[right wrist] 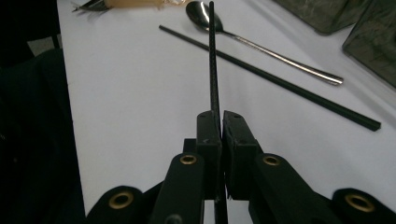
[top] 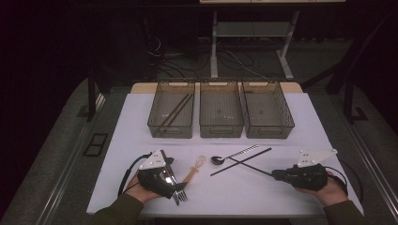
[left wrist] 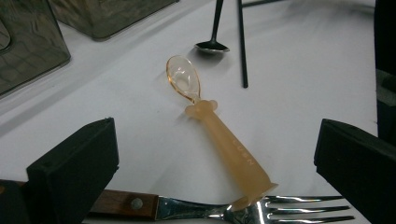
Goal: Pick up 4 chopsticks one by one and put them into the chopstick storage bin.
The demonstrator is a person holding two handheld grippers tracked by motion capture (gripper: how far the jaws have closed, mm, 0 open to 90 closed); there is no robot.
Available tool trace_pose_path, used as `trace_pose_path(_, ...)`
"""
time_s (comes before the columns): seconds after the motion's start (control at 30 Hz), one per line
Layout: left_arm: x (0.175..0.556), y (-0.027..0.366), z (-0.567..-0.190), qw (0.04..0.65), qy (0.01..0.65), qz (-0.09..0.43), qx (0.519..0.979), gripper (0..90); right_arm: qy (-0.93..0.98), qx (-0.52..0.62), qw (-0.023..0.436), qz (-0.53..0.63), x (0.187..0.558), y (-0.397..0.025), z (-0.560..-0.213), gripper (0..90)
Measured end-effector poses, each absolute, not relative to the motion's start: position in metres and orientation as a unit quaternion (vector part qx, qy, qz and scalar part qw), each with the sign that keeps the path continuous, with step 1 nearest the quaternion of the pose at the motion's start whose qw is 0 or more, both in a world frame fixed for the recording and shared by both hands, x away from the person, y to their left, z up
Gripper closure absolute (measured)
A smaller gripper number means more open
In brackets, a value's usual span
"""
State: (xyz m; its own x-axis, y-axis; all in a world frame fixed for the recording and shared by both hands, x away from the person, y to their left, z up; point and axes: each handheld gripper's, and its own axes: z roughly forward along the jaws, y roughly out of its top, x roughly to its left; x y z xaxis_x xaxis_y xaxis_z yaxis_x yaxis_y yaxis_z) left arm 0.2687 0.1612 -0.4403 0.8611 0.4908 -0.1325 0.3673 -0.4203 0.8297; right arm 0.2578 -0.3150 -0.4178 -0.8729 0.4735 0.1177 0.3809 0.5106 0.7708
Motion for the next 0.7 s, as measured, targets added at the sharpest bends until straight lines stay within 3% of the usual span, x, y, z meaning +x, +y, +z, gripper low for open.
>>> trace_pose_path(0.7,0.271,0.164,-0.440,0.471,0.277,0.056,0.836,0.0,0.848,0.268,0.062,0.454,0.274,-0.297,-0.402,86.0)
